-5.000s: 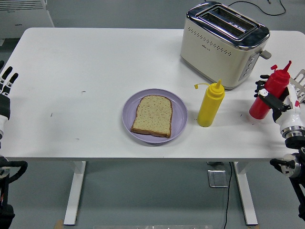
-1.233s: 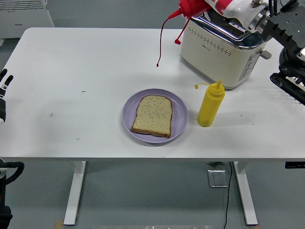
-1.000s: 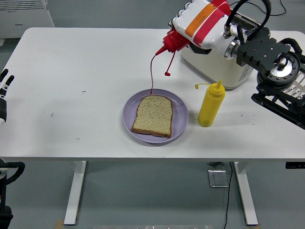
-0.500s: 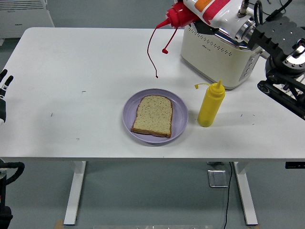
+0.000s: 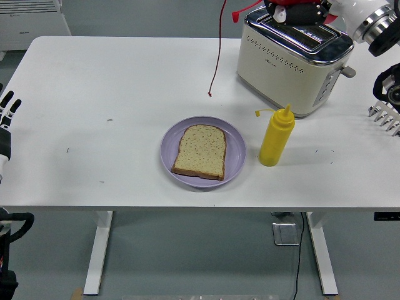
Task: Pick up the cup,pour liquid into bread,place the cup on the desk
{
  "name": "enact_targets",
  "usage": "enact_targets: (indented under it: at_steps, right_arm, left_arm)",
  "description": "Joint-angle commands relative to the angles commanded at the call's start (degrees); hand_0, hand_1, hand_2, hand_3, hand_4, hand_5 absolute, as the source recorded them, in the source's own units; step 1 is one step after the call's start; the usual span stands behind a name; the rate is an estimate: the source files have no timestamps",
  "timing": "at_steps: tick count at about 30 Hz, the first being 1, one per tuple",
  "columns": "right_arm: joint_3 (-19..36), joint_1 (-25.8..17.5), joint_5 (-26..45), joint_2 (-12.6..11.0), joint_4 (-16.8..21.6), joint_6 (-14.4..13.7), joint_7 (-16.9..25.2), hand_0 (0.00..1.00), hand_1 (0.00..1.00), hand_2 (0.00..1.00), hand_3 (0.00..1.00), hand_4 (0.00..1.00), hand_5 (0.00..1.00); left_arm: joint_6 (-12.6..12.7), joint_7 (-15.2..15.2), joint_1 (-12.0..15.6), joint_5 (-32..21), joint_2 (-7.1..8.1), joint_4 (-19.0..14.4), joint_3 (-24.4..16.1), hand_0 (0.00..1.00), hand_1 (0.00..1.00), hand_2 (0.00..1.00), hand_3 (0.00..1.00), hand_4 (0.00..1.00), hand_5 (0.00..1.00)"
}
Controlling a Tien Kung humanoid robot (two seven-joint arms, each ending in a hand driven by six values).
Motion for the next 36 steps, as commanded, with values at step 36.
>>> enact_targets:
  at_steps: [36]
  right_arm:
    - [18.4, -30.7, 44.1, -0.6, -4.8, -3.7, 13.3, 0.174, 0.279, 0.372, 0.434, 0.453, 0.333]
  left_arm:
    - [-0.1, 0.1, 0.1, 0.3, 0.0, 0.6, 1.8, 0.719, 0.764, 0.811, 0.722, 0.668, 0.998]
